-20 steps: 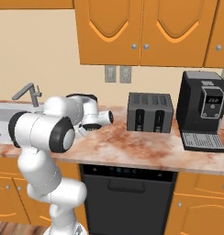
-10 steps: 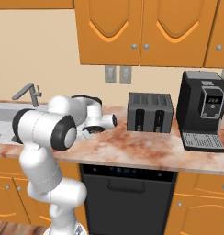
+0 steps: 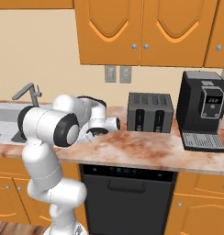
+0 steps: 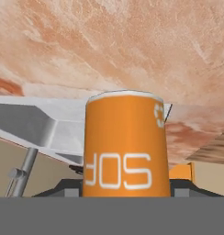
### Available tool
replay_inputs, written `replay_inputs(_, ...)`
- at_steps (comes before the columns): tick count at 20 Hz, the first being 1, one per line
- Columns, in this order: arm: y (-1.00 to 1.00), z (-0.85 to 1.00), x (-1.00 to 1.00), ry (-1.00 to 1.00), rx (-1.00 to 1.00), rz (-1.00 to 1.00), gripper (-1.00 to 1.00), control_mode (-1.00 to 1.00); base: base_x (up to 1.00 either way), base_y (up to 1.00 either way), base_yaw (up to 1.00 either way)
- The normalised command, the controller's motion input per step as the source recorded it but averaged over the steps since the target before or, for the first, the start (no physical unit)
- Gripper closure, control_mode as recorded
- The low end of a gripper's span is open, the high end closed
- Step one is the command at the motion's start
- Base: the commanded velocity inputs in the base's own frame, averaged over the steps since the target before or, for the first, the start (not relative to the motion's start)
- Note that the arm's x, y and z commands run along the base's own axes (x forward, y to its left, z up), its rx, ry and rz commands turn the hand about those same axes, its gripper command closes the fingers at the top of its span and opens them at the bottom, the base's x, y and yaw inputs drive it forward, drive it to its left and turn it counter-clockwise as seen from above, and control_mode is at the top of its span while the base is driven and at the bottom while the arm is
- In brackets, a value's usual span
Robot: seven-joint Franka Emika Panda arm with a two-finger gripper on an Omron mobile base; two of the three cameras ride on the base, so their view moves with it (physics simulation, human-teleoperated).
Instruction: Restock the sink supplies by placing the sponge and soap dispenser on the counter and next to the sink. Make sure the soap dispenser is upright.
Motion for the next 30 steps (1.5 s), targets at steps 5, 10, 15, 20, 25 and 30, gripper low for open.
replay_inputs(5,0.00,-0.17,0.25,0.00,0.04,0.00,1.00,-1.00,0.00,0.00,0.00)
replay_inputs(10,0.00,-0.16,0.31,0.00,0.05,0.00,1.00,-1.00,0.00,0.00,0.00)
replay_inputs(15,0.00,-0.23,0.24,0.00,0.03,0.00,1.00,-1.00,0.00,0.00,0.00)
replay_inputs(20,0.02,-0.19,0.18,0.00,0.01,0.00,1.00,-1.00,0.00,0.00,0.00)
replay_inputs(25,0.16,-0.20,0.30,0.00,0.03,0.00,1.00,-1.00,0.00,0.00,0.00)
replay_inputs(30,0.11,-0.21,0.14,0.00,0.03,0.00,1.00,-1.00,0.00,0.00,0.00)
